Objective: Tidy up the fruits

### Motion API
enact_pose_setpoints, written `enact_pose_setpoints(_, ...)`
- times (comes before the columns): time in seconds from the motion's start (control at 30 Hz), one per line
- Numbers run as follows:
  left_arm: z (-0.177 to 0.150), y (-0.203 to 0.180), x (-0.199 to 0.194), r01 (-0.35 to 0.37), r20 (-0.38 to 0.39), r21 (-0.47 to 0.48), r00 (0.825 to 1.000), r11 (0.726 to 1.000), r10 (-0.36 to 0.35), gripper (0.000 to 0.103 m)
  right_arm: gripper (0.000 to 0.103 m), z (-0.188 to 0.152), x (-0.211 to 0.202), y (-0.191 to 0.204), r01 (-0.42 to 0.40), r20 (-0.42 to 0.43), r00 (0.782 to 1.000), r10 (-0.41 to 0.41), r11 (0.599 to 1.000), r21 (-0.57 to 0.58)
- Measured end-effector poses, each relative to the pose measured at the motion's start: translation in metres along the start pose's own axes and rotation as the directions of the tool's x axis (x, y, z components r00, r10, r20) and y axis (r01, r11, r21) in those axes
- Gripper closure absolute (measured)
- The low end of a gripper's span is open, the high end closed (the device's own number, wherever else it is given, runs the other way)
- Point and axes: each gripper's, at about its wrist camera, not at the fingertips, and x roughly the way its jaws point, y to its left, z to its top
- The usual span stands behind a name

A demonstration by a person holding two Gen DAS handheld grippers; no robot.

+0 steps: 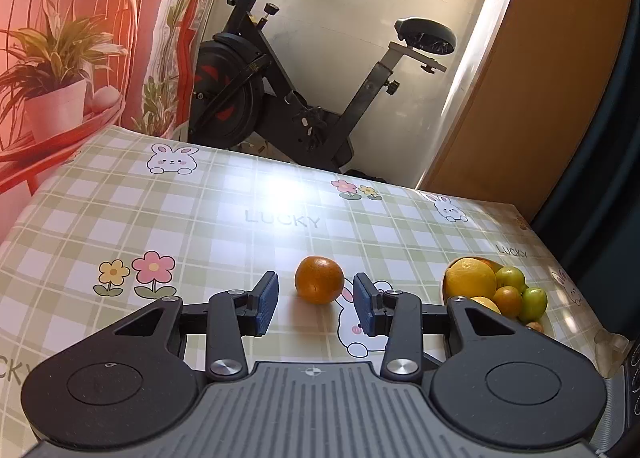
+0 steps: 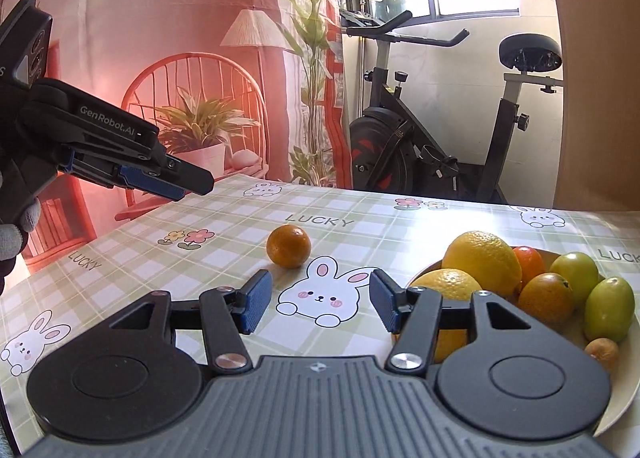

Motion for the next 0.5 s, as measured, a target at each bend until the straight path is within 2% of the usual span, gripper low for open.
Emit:
enact_pose_setpoints(0.2, 0.002, 0.012, 0.021, 0.018, -0.017, -0.073, 1.000, 0.997, -0.020, 0.060, 0.045, 0.006, 0.035, 0.022, -0.034, -0.030, 0.999, 0.033, 0.998, -0.054)
enact_pose_setpoints(0.5, 0.004, 0.032, 0.056, 0.038, -0.070, -0.158, 0.996, 0.987, -0.049, 0.060, 0.045, 0.017, 0.083, 0.038, -0.004, -0.056, 0.998, 0.000, 0.998, -0.067)
